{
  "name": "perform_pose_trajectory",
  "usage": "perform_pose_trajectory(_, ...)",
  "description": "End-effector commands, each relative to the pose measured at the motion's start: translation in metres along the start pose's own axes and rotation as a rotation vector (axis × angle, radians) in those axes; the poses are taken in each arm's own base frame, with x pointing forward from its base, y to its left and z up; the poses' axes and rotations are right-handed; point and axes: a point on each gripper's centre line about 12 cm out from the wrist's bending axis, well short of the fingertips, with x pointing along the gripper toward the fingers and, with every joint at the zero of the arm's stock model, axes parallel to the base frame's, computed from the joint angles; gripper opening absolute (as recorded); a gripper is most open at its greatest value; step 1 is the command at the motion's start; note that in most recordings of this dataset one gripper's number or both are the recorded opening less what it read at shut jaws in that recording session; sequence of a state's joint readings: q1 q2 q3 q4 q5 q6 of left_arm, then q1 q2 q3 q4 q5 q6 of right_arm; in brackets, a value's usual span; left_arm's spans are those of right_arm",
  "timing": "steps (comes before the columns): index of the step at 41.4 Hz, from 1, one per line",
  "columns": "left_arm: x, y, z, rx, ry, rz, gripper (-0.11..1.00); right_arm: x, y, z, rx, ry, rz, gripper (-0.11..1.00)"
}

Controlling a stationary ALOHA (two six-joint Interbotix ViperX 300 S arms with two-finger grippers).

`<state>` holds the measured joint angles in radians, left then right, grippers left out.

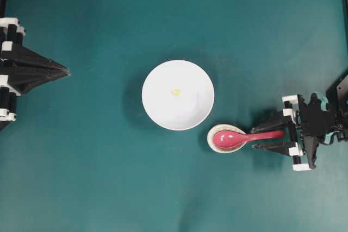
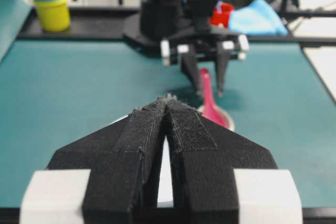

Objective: Scoop the yellow hexagonal prism block from the bowl with a spoon using the right arm.
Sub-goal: 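Close the right gripper on the red spoon handle, then lift the spoon with the right gripper and carry it over the white bowl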

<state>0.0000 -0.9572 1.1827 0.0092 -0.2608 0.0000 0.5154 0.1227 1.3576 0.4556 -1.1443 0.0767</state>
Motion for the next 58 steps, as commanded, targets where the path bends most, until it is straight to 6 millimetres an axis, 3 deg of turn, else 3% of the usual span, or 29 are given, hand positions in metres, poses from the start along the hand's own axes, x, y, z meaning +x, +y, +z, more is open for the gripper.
perform_pose_trajectory(1,0.003,0.000,0.009,0.004,-0.025,-0.002,0.00,0.001,0.002,0.003,0.002,-0.015,0.008,0.47)
perform_pose_trajectory(27,0.003,0.000,0.009,0.004,-0.023,-0.002,0.00,0.001,0.003,0.004,0.006,-0.017,0.006,0.30)
perform_pose_trajectory(44,0.003,0.000,0.009,0.004,-0.021,-0.002,0.00,0.002,0.001,0.006,0.016,-0.027,-0.005,0.25)
perform_pose_trajectory(58,0.004,0.000,0.009,0.004,-0.020,-0.002,0.00,-0.006,0.001,0.029,0.032,-0.112,0.007,0.25)
